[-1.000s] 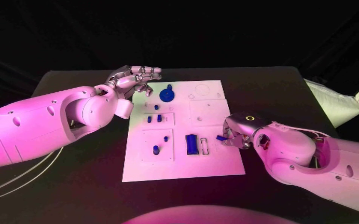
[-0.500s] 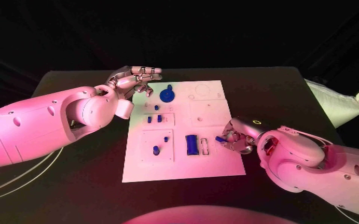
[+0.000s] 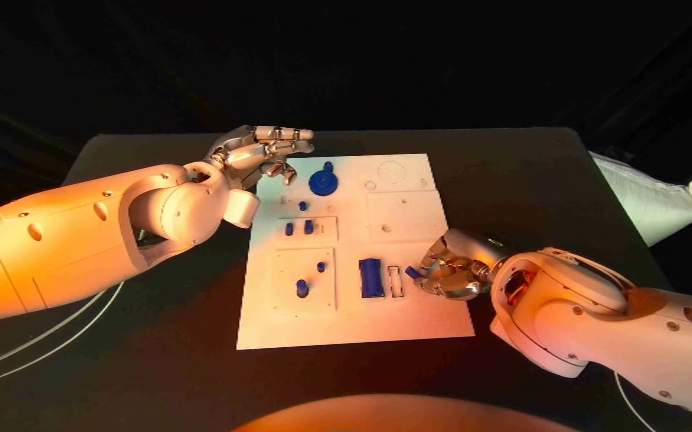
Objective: Assemble the parts on the task board
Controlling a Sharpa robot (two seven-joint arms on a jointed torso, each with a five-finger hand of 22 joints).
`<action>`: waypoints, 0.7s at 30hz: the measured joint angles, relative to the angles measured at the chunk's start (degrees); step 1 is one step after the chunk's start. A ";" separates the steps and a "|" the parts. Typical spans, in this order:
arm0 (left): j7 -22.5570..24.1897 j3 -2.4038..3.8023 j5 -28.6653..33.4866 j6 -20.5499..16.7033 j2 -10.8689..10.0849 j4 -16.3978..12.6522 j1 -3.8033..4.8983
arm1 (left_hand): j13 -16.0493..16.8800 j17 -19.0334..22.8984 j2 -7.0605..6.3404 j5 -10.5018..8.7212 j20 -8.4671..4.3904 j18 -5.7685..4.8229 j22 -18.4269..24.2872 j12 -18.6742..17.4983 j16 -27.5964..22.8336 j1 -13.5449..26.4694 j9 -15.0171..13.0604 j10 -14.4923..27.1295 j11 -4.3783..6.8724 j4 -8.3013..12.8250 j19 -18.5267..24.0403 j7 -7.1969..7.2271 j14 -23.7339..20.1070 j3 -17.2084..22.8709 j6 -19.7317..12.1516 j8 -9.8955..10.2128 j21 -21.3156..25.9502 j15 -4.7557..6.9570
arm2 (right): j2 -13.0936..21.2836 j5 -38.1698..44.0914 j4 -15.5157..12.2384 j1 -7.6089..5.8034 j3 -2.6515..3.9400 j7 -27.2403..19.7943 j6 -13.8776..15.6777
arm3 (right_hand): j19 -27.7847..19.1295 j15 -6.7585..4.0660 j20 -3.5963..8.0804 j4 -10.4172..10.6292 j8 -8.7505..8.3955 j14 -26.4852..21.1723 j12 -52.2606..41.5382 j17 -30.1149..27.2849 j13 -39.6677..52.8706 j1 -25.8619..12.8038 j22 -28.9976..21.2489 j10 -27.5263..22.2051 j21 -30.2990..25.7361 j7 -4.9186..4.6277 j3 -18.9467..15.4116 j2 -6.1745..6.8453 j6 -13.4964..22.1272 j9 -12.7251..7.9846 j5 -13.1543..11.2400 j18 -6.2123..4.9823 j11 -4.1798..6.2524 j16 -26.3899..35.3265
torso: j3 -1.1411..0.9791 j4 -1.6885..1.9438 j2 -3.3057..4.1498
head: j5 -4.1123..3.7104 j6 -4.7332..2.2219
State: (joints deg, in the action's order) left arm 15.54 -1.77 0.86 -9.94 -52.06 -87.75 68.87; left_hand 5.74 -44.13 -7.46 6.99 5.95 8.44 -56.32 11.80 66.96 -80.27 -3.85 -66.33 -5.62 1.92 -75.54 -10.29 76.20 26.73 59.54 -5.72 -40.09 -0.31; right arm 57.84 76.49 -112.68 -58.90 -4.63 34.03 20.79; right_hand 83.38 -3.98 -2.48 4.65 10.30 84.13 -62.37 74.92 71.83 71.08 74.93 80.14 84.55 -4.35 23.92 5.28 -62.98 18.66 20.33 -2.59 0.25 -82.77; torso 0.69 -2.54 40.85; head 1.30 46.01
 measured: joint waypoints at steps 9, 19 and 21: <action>-0.05 0.00 0.00 0.07 0.10 -0.01 0.00 | 0.00 0.00 0.00 0.00 0.00 0.00 0.00 0.00 0.00 0.00 0.00 0.00 0.00 0.00 0.00 0.00 0.00 0.00 0.00 0.00 0.00 0.00 | -1.47 -3.75 0.14 -0.02 0.01 -0.03 0.80 | 0.44 -0.01 0.01 0.98 0.42 -0.01 -0.60 -0.01 0.53 -2.93 -0.01 0.34 0.00 0.47 -2.23 0.63 -0.48 3.50 4.84 0.00 0.33 -0.04 | 0.00 0.03 0.00 | -0.16 -0.07; -0.12 0.00 0.00 0.16 0.10 -0.11 0.00 | 0.03 0.00 0.00 0.00 0.00 0.00 -0.01 0.00 0.00 0.00 0.00 0.00 0.00 0.00 0.00 0.00 0.00 0.00 0.00 0.00 0.00 0.00 | -2.83 -5.79 1.40 -0.03 0.01 0.29 0.27 | 0.44 -0.01 0.01 2.71 0.59 -0.01 -1.18 -0.01 0.98 -5.04 -0.01 0.70 0.23 0.60 -4.96 0.02 -1.02 3.65 5.75 0.00 0.31 -0.45 | 0.03 0.04 0.02 | -0.01 0.04; -0.13 0.00 0.00 0.18 0.10 -0.12 0.00 | 0.04 0.00 0.00 0.00 0.00 0.00 -0.01 0.00 0.00 0.00 0.00 0.00 0.00 0.00 0.00 0.00 0.00 0.00 0.00 0.00 0.00 0.00 | -3.13 -6.00 1.62 -0.03 0.01 0.35 0.00 | 0.44 -0.01 0.01 3.01 0.59 -0.01 -1.18 -0.01 1.00 -5.54 -0.01 0.89 0.23 0.85 -5.50 0.00 -1.28 3.66 5.76 0.00 0.50 -0.45 | 0.03 0.04 0.02 | 0.03 0.07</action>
State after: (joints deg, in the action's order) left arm 15.41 -1.77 0.86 -9.76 -51.96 -87.87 68.87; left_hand 5.78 -44.13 -7.46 6.99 5.95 8.44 -56.33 11.80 66.96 -80.27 -3.85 -66.33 -5.61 1.92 -75.54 -10.29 76.20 26.73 59.54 -5.72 -40.09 -0.31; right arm 54.71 70.49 -111.06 -58.93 -4.62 34.37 20.79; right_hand 83.82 -3.99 -2.47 7.66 10.89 84.12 -63.55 74.91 72.83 65.53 74.92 81.03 84.78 -3.50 18.43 5.27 -64.25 22.32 26.09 -2.59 0.75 -83.23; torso 0.72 -2.50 40.86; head 1.32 46.08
